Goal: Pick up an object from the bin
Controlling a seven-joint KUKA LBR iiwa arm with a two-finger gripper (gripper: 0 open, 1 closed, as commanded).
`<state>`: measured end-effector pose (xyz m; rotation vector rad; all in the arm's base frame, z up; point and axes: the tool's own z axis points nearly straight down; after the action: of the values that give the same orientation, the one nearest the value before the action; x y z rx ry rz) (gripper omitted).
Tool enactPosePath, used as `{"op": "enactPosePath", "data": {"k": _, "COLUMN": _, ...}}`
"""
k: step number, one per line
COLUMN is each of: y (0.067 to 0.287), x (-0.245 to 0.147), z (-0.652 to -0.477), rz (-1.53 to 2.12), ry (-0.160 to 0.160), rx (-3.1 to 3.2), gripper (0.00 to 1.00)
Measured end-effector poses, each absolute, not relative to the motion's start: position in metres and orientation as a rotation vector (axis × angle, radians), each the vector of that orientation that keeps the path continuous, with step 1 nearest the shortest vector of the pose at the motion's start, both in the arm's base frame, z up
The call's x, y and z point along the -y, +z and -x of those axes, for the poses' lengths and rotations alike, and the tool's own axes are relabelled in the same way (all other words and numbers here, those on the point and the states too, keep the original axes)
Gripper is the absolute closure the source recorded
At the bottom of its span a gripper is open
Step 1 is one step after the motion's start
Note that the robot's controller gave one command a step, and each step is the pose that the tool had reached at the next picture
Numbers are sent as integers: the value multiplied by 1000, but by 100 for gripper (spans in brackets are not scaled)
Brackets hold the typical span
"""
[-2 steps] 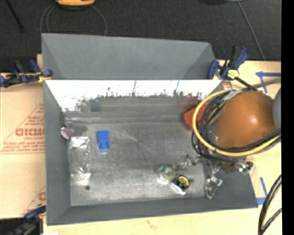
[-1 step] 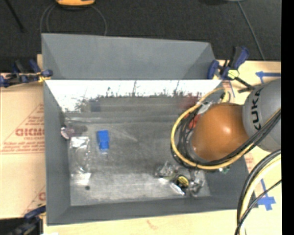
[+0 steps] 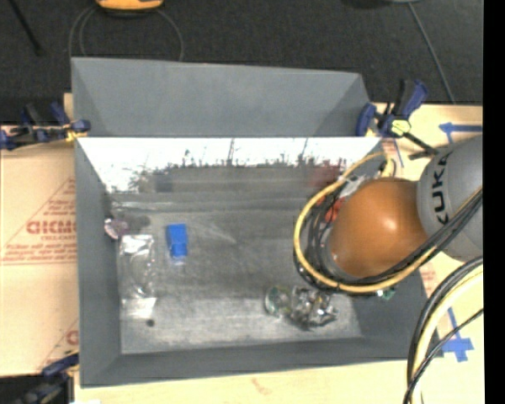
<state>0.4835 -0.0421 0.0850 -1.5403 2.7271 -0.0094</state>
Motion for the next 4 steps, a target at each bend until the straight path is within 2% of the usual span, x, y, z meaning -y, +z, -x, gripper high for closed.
{"op": "enactPosePath", "data": {"k": 1, "y": 81, "x": 42, "z": -481, "rz": 1544, "ry": -1, "rx": -2730, "gripper": 0}}
{"op": "enactPosePath", "data": {"k": 2, "y": 78, "x": 98, "z": -525, "rz": 1764, "ry": -8, "rx": -2596, "gripper": 0}}
{"op": "enactPosePath", "data": {"k": 3, "y": 73, "x": 73, "z": -521, "rz": 2087, "ry": -10, "rx": -2343, "gripper": 0}}
{"op": "enactPosePath", "data": {"k": 4, "y": 75, "x": 71, "z": -522, "rz": 2081, "ry": -9, "rx": -2345, "gripper": 100}}
